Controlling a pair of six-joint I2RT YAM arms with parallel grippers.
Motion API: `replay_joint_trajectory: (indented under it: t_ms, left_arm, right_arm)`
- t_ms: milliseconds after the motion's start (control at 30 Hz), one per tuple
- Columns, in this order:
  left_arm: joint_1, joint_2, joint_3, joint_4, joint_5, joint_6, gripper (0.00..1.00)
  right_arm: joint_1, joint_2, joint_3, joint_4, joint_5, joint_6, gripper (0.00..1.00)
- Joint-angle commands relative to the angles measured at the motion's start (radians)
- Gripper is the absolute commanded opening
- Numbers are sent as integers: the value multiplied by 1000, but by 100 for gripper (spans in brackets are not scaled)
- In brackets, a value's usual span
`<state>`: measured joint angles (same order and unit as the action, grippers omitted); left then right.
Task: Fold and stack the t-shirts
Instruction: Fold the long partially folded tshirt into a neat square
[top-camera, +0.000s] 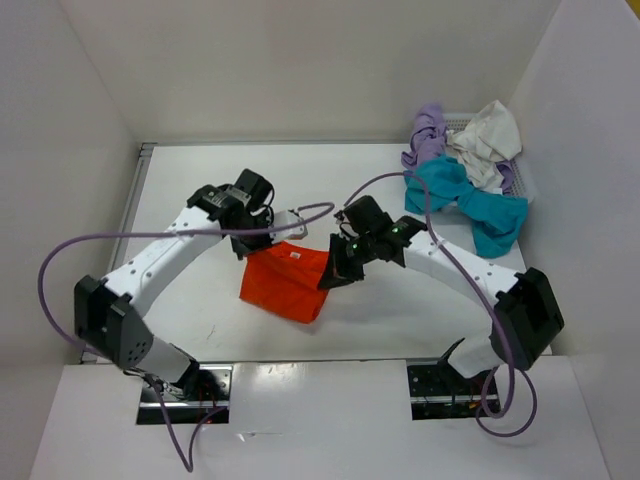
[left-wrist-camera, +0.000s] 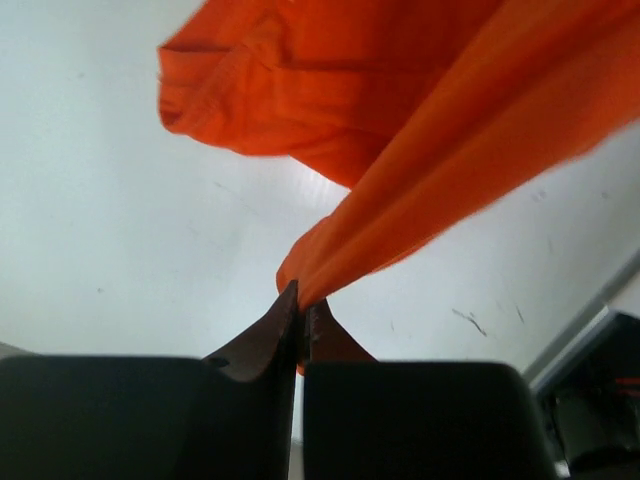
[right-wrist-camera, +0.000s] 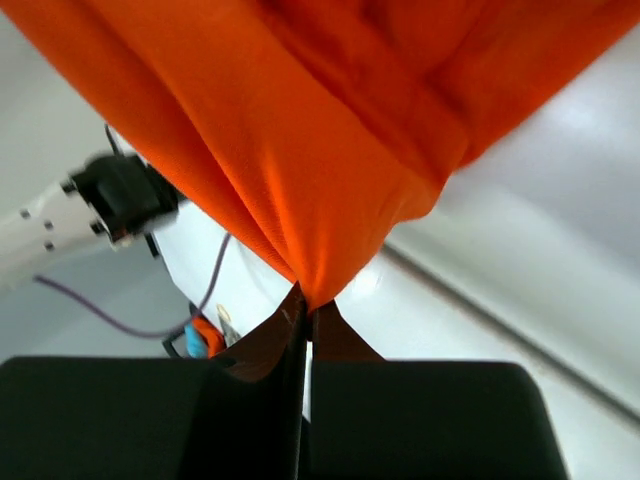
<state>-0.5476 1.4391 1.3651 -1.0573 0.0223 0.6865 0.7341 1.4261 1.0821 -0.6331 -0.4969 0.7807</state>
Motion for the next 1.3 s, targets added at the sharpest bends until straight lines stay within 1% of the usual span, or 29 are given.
replay_joint_trajectory:
  t_ms: [0, 67, 200, 367, 567, 667, 700, 733, 800, 833, 867, 933, 1000, 1033, 1067, 1133, 1167, 1233, 1267]
  left_arm:
    - [129, 113, 116, 131, -59, 27, 0]
    - [152, 183, 161, 152, -59, 18, 0]
    - [176, 262, 239, 193, -41, -14, 0]
    - [176, 320, 249, 233, -16, -36, 0]
    - [176, 371, 258, 289, -4, -71, 0]
    - [176, 421, 284, 313, -4, -82, 3]
    - [176, 437, 284, 324, -4, -82, 6]
    - [176, 466, 298, 324, -4, -93, 8]
    - [176, 510, 312, 361, -4, -102, 15]
    - [176, 524, 328, 374, -18, -117, 30]
    - [176, 538, 347, 403, -28, -136, 40]
    - [187, 572, 374, 425, -59, -163, 52]
    - [202, 584, 414, 434, -71, -182, 59]
    - [222, 584, 449, 434, -71, -194, 62]
    - [233, 574, 462, 434, -71, -205, 65]
    - [265, 529, 462, 450, -71, -214, 71]
    - [274, 511, 442, 465, -62, -214, 71]
    - [290, 460, 408, 465, -29, -214, 73]
    - [301, 449, 369, 439, 16, -214, 74]
  right_arm:
    - [-71, 75, 51, -74, -77, -120, 0]
    - [-104, 135, 67, -74, -91, -162, 0]
    - [-166, 211, 91, -51, -91, -199, 0]
    - [-217, 292, 142, -42, -91, -230, 0]
    - [-292, 316, 142, -23, -100, -230, 0]
    - [-314, 339, 142, 0, -109, -230, 1]
    - [-323, 364, 142, 0, -109, -230, 3]
    - [-323, 379, 153, 10, -121, -230, 13]
    - [-347, 405, 153, 36, -121, -230, 24]
    - [-360, 427, 162, 50, -121, -230, 31]
    - [-374, 427, 162, 88, -121, -221, 36]
    - [-413, 427, 193, 128, -69, -204, 42]
    - [-423, 406, 222, 128, -5, -190, 42]
    - [-423, 389, 249, 128, 61, -181, 42]
    - [-411, 346, 259, 118, 82, -181, 42]
    - [-383, 301, 259, 118, 119, -181, 37]
    - [-351, 272, 259, 118, 141, -181, 36]
    - [-319, 272, 250, 107, 153, -181, 35]
    - [-294, 281, 249, 93, 162, -172, 35]
